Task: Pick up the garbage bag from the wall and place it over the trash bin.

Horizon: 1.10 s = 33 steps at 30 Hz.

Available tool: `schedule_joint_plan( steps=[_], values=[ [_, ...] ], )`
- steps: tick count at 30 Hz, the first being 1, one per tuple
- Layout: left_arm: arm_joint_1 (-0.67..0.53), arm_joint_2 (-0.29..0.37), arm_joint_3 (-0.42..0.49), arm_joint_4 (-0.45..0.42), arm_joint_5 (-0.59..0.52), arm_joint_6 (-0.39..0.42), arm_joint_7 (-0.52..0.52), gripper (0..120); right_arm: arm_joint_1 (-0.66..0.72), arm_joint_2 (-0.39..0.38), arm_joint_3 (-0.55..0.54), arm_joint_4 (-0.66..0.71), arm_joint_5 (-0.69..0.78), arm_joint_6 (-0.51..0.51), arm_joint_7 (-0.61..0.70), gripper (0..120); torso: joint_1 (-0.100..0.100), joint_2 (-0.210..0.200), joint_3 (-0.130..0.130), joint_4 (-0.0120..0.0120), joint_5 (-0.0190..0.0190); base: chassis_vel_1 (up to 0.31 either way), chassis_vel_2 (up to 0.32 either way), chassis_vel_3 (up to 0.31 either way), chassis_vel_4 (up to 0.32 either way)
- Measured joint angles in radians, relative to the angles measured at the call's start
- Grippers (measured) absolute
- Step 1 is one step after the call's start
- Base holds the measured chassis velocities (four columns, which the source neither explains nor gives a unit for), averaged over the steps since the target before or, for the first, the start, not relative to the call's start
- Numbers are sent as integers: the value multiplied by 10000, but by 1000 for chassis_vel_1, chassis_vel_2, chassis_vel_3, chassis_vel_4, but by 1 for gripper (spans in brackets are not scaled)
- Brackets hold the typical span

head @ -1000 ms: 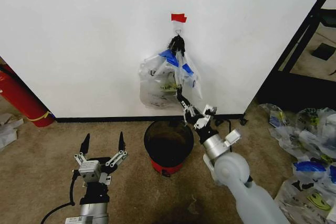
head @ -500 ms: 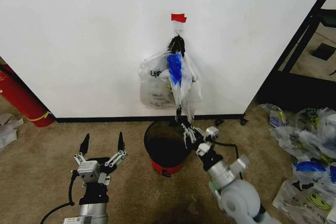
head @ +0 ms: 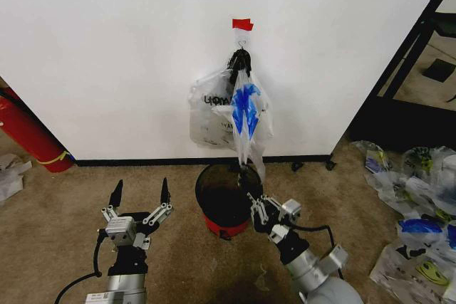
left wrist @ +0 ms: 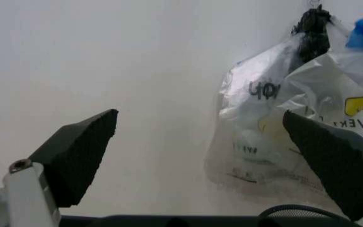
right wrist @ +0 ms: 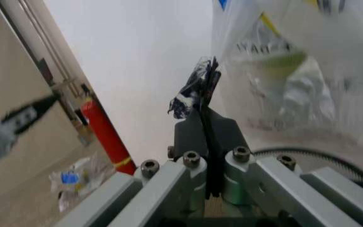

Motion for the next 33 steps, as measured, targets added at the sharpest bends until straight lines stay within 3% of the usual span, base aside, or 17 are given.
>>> schedule_joint_plan(
  steps=[29,33],
  values=[
    [-153,226,27,119,-177,64,27,100,-1929,-174,374,-80,-1896,1815,-627,0,0,0,0,2,0,0,0,0,0],
    [-501,1135,465,-343,-972,807,70,100,-1742,-64,651,-83,-1833,1890,-502,0,0,0,1,1,-2,0,0,0,0]
  ],
)
